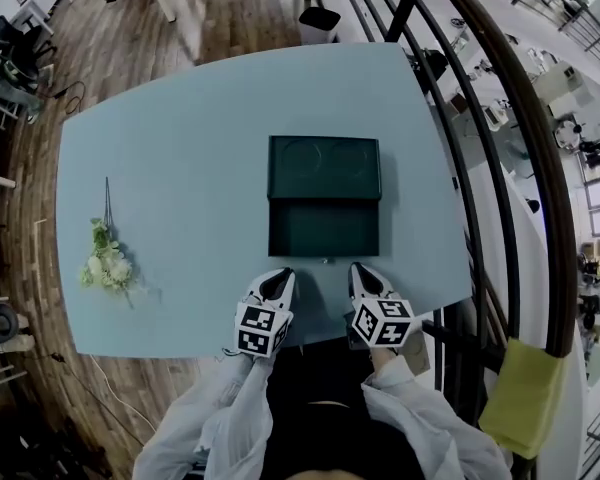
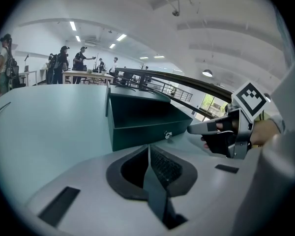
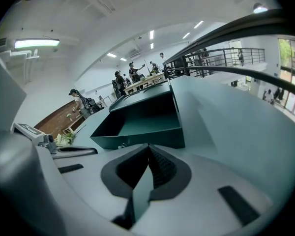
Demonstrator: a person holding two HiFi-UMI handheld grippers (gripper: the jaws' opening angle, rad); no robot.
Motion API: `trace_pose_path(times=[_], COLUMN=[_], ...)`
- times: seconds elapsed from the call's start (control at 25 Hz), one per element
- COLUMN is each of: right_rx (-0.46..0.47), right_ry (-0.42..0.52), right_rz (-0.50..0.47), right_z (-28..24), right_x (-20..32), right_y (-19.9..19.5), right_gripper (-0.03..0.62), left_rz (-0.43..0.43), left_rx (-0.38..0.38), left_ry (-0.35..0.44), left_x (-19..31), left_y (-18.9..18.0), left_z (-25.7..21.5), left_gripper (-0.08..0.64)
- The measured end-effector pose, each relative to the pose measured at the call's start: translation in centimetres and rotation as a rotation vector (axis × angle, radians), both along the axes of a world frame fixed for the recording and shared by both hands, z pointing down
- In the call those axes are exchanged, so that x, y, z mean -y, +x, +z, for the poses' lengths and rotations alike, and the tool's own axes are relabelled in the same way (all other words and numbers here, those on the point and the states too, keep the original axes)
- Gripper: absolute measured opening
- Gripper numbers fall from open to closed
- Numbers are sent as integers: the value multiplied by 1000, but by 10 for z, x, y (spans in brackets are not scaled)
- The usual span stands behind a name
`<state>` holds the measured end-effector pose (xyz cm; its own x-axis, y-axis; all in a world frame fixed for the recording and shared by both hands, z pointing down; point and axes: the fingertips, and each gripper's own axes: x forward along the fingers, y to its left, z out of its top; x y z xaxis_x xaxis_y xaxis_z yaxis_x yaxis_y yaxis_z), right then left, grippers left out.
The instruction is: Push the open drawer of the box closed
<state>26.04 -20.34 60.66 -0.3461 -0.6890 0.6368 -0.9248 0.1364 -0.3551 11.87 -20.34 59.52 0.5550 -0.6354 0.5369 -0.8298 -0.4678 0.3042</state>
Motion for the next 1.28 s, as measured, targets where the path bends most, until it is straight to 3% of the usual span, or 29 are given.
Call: trace_pose_path(times=[0.52, 1.28], right_rx=[-4, 3], right_ry=[-7, -9], right_rz=[-25, 13], right_z=[5, -2], right_x=[14, 26], right_y=[-1, 7], right_gripper=[8, 8], left_rz=[-16, -24], left_rx=[1, -11], left_ry=[-15, -12], left_x=[16, 29], left_y=[5, 8], left_z=[6, 1], left_gripper=[27, 27])
